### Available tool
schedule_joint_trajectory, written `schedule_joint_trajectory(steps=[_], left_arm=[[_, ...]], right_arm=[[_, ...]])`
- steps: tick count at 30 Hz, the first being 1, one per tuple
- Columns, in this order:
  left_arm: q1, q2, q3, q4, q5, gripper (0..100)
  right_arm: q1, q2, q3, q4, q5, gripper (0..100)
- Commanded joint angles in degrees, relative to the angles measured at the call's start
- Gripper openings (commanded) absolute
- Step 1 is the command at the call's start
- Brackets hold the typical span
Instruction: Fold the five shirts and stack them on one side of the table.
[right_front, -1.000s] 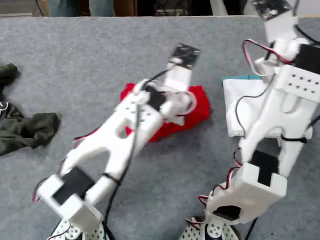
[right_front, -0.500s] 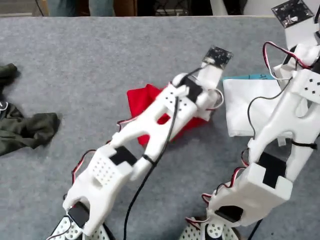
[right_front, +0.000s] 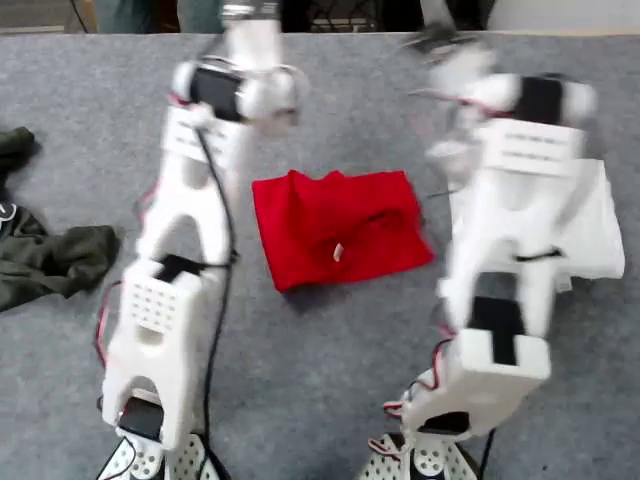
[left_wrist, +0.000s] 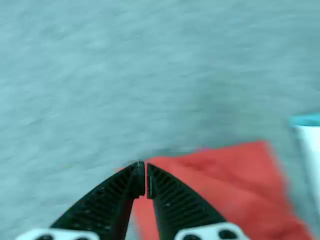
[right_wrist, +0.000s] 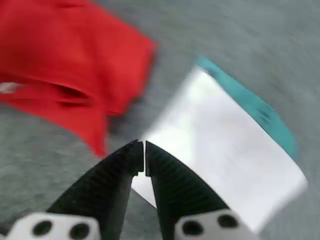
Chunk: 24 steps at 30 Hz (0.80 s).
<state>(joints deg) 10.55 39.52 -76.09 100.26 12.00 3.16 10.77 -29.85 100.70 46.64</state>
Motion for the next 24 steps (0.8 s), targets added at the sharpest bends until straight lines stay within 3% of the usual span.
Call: schedule_joint_trajectory(steps=[1,4,8,12,18,24], left_arm=[[-9.4,-6.2,6.2,0.9,-2.4,3],[-13.6,-13.7,17.4,0.8,-3.7,3],[-17.4,-25.1,34.5,-0.4,-4.8,3],[-20.9,-33.7,57.5,-10.7,-4.8,3],[-21.8,-46.6,92.4,-30.6,-6.7,3],[-20.4,-62.0,114.2,-42.5,-9.1,3]], right_arm=[[-16.7,-3.5,7.2,-0.6,-2.9,1.5],[-24.6,-1.3,12.4,-6.5,-6.1,1.5],[-29.1,4.4,13.8,-9.0,-7.9,1.5],[-29.0,13.5,13.5,-14.9,-10.5,1.5],[-21.4,23.3,7.4,-20.0,-10.3,1.5],[-8.4,31.3,-9.9,-20.1,-7.0,1.5]])
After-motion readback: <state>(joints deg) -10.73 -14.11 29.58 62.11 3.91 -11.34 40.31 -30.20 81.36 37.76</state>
